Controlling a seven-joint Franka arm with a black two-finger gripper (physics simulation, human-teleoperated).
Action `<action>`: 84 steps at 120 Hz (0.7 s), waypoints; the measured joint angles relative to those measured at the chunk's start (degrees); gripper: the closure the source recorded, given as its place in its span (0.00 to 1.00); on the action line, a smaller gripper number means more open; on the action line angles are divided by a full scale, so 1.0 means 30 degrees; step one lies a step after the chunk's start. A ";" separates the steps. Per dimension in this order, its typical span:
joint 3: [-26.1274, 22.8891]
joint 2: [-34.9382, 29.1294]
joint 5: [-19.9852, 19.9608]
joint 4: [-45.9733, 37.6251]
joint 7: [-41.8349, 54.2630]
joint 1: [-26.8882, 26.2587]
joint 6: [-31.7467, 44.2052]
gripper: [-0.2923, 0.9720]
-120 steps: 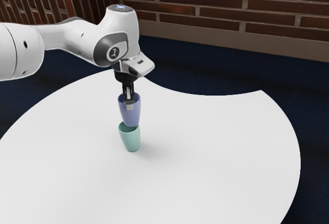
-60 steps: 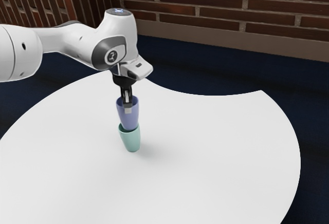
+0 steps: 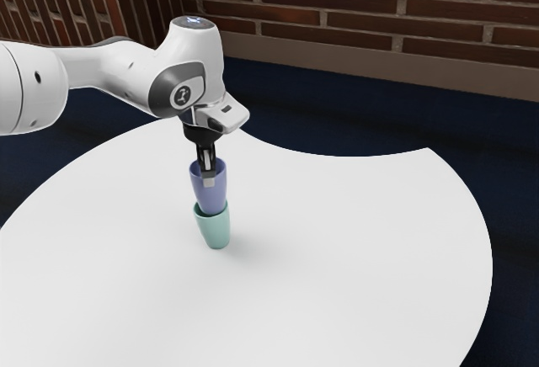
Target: Place the left cup onto the right cup
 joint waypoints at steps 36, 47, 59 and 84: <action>-0.0001 -0.0062 -0.0060 -0.0015 0.0038 0.0058 -0.0029 0.42; 0.0001 -0.0070 -0.0060 -0.0011 0.0054 0.0058 -0.0041 0.35; 0.0002 -0.0072 -0.0060 -0.0016 0.0070 0.0058 -0.0049 0.31; 0.0000 -0.0054 -0.0061 -0.0002 0.0104 0.0058 -0.0058 0.26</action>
